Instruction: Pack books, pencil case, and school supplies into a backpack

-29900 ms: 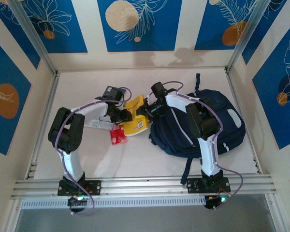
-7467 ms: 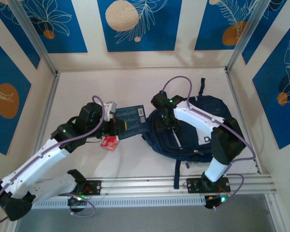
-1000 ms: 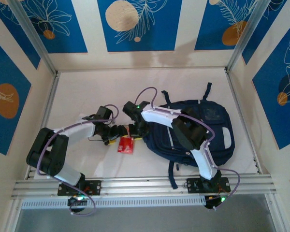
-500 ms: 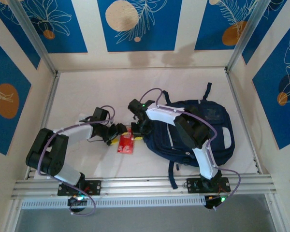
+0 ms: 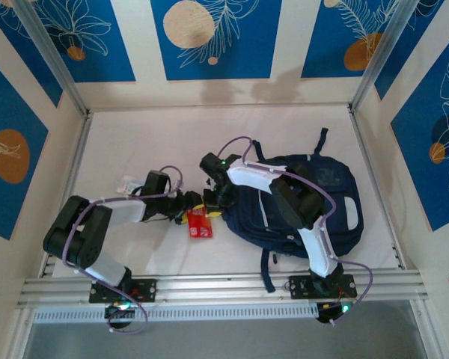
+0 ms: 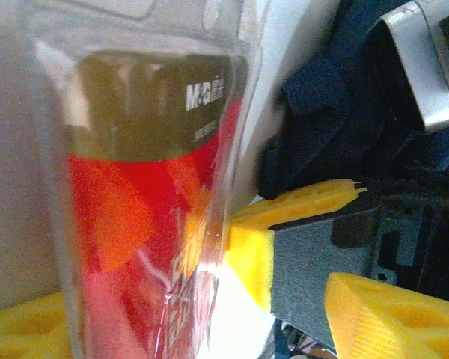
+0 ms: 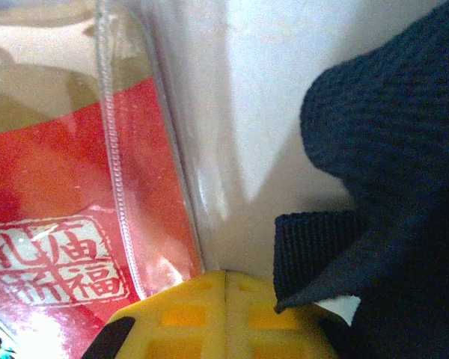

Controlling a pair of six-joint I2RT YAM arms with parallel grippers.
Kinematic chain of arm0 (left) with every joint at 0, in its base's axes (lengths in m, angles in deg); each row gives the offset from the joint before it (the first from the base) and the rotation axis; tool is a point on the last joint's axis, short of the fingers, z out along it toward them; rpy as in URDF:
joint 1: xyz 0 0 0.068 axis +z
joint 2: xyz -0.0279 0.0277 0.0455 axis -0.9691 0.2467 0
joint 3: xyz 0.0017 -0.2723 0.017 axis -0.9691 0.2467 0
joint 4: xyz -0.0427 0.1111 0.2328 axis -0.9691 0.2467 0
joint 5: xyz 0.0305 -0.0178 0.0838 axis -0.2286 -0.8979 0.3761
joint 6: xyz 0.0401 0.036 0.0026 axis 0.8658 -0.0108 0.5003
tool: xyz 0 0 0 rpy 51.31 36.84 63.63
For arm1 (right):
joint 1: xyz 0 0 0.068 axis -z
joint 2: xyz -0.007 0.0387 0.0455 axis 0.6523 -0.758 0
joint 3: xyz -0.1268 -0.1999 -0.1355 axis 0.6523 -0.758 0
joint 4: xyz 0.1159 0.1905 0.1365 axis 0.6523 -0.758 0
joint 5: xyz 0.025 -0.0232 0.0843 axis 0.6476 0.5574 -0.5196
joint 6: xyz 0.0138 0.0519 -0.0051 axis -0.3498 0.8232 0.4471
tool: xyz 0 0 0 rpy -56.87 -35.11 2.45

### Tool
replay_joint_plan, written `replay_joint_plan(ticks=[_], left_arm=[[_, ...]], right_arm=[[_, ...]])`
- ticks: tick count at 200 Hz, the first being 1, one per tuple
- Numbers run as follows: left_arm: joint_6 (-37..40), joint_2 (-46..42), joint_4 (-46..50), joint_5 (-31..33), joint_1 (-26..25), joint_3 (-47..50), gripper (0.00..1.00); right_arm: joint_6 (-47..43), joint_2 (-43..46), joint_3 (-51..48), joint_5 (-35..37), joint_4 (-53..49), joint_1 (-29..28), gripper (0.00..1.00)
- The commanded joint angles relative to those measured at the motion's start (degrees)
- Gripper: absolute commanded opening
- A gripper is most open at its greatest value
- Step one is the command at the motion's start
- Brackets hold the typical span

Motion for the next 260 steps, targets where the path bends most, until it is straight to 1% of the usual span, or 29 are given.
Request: replay_joint_plan(ticks=[1,38,85,122,127,139,166,187,200,208,223,233,242,260], left_arm=[[-1.32,0.08,-10.21,-9.30,-1.60,0.01,0.62],[2.05,1.54,-5.87,-6.81,-1.56,0.66,0.38],[5.64,-1.35,0.26,-3.27,-1.43,0.58,0.22],[9.18,-4.51,6.20,-0.97,-1.08,0.19,0.04],[9.69,-5.33,7.13,-0.63,-1.03,0.12,0.00],[11.31,-7.61,9.67,0.23,-0.90,-0.17,0.00],[15.57,-16.64,15.08,3.69,-0.90,-0.65,0.00],[16.41,-24.31,15.21,4.67,-0.89,-0.80,0.00],[14.95,-26.58,12.85,2.58,-0.92,-1.28,0.00],[12.64,-26.70,9.71,0.53,-0.90,-1.26,0.00],[4.85,-27.36,-2.99,-2.22,-1.07,1.10,0.00],[1.34,-27.98,-9.32,-3.04,-1.35,2.20,0.00],[0.88,-28.32,-11.45,-4.35,-1.66,1.79,0.00],[3.37,-28.54,-11.77,-8.76,-3.11,-0.22,0.01]], right_arm=[[2.12,-3.48,-3.93,0.32,2.58,-0.15,0.00],[2.32,-2.00,-4.86,1.06,2.83,-0.16,0.00],[2.73,0.93,-6.76,3.67,2.35,0.04,0.00],[2.46,3.31,-7.10,6.24,1.12,0.19,0.00],[2.28,4.01,-7.10,6.98,1.10,0.19,0.00],[1.59,5.94,-6.95,8.36,0.80,0.41,0.00],[-1.19,12.27,-6.32,9.32,0.11,1.20,0.09],[-2.57,19.39,-7.91,8.26,0.94,2.35,0.18],[-3.54,24.94,-10.34,5.18,3.19,3.48,0.25],[-4.39,28.75,-12.38,2.48,5.35,4.29,0.30],[-4.86,36.33,-17.28,-4.49,12.17,6.61,0.41],[-3.65,40.18,-19.97,-10.12,16.76,8.97,0.43],[-1.78,42.59,-21.65,-16.01,20.38,11.56,0.46],[-0.25,44.78,-23.25,-27.60,24.81,15.56,0.52]])
